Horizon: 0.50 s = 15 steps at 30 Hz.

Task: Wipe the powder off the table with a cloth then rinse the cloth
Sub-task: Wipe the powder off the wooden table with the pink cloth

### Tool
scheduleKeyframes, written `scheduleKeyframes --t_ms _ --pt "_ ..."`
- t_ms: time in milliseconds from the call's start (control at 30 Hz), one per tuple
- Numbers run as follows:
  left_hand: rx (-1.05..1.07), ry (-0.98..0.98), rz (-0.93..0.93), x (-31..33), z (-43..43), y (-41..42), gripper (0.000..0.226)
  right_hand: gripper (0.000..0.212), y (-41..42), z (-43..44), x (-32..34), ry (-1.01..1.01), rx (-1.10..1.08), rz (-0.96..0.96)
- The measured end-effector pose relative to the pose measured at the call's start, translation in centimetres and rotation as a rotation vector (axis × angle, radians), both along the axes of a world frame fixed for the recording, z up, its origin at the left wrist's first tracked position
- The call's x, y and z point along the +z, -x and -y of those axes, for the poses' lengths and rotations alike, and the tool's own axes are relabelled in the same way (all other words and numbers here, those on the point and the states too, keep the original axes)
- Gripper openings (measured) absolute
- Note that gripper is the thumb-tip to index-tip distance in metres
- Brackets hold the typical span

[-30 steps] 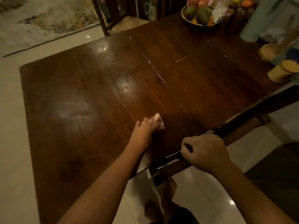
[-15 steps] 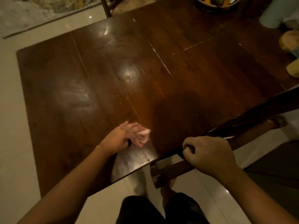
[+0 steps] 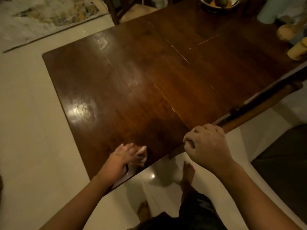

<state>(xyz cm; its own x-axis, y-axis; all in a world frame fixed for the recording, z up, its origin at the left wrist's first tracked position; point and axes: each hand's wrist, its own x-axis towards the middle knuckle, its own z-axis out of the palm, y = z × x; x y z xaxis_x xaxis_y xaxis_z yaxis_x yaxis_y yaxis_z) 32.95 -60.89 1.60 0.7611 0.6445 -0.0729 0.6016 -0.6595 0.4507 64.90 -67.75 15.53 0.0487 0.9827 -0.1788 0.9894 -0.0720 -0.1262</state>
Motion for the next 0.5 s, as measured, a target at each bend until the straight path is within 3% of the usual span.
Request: scheduleKeyframes --t_ms 100,200,300,433,500 --pt "-0.170 -0.007 0.002 -0.4 1.5 5.6 0.055 0.036 3.8 0.7 -1.0 -0.003 -0.040 0.106" --pt "-0.173 -0.022 0.073 -0.6 1.2 11.5 0.046 0.044 7.1 -0.5 -4.0 0.176 -0.014 -0.108" --pt "0.089 -0.008 0.183 -0.4 0.3 14.5 0.049 0.057 10.4 -1.2 -8.5 0.361 -0.008 -0.288" --pt "0.641 0.061 0.225 0.8 -0.8 11.9 0.061 0.074 13.1 0.1 -13.2 0.311 -0.017 -0.189" --pt "0.818 0.092 0.120 0.7 -0.7 8.8 0.070 0.072 13.7 1.1 -14.1 0.211 -0.013 -0.110"
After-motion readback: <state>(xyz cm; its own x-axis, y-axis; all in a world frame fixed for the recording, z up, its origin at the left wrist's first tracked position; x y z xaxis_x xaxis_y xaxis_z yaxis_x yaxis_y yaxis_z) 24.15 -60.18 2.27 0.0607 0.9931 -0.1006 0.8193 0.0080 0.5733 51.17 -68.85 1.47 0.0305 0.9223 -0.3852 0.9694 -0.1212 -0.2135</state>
